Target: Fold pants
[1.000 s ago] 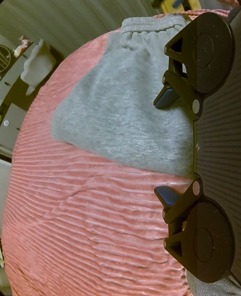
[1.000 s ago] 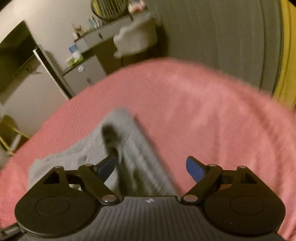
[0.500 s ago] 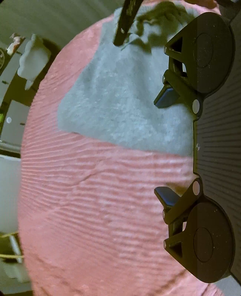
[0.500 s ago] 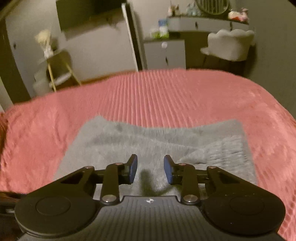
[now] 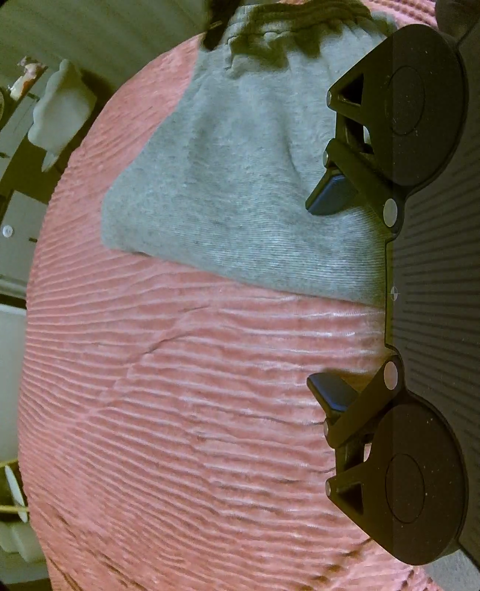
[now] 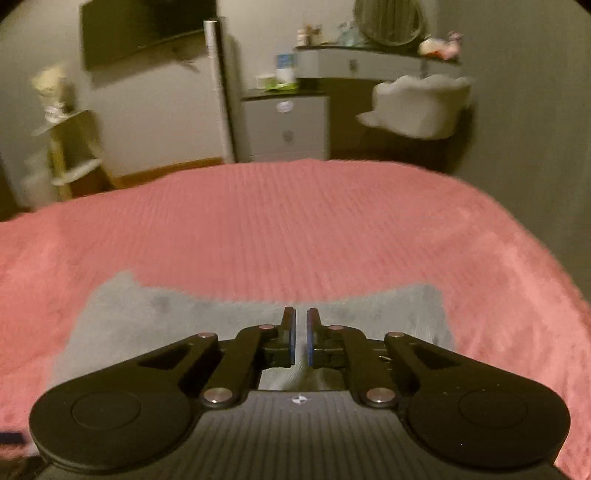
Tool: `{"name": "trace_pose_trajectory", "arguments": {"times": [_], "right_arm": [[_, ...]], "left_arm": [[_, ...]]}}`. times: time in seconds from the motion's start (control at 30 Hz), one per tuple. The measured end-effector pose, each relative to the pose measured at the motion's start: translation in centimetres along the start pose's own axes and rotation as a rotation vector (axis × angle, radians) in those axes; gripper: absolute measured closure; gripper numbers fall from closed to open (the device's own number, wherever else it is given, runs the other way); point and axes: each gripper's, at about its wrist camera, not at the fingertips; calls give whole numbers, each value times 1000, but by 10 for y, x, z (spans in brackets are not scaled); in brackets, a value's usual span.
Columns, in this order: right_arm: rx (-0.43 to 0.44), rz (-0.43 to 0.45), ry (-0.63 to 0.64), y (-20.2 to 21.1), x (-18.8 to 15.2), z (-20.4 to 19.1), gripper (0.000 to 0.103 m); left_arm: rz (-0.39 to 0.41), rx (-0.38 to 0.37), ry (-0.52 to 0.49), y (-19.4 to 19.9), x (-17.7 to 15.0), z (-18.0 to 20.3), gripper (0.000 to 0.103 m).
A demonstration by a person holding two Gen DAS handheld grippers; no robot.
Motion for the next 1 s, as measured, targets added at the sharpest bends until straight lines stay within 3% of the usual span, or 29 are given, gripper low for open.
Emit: {"name": "trace_pose_trajectory", "arguments": {"times": [0.07,0.1,0.13,0.17,0.3,0.37,0.43,0.47,0.53,0.7,1.0], "right_arm": [[90,-37,52,23,-15,4,95],[109,-69,91,31,-24,6,85],[68,-101,141,33,-34,9,74],[57,-116,163,34,-43,13,75],[70,-93,19,57,-36,38,74],[51,-68,22,68,-36,44,62],[16,-94,51,73,-44,53,10],[-23,-136,62,68,-48,59,8],[-6,-178,-15,66,-49,76,7],[-9,-168,-200,72,-50,107,0],[92,-313,-439,37,-69,139,0]], "left_arm": [[-7,-2,3,-3,0,0,6],[-9,-3,5,-4,0,-1,6],[-9,-4,7,-5,1,-1,5],[-8,-9,7,-5,1,-1,5],[13,3,-27,0,-1,5,6],[21,7,-40,2,-2,8,6],[20,9,-45,2,-1,9,6],[18,8,-45,1,-1,9,6],[11,1,-41,0,-1,9,6],[-16,-18,-45,-3,8,9,6],[-16,-25,-183,-16,25,40,6]]}}
Point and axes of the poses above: each gripper's, at about its wrist camera, not at the fingertips, and y roughly against the way its jaws point, z to its right, x to its top, and after that the axes turned 12 degrees about z, right-handed
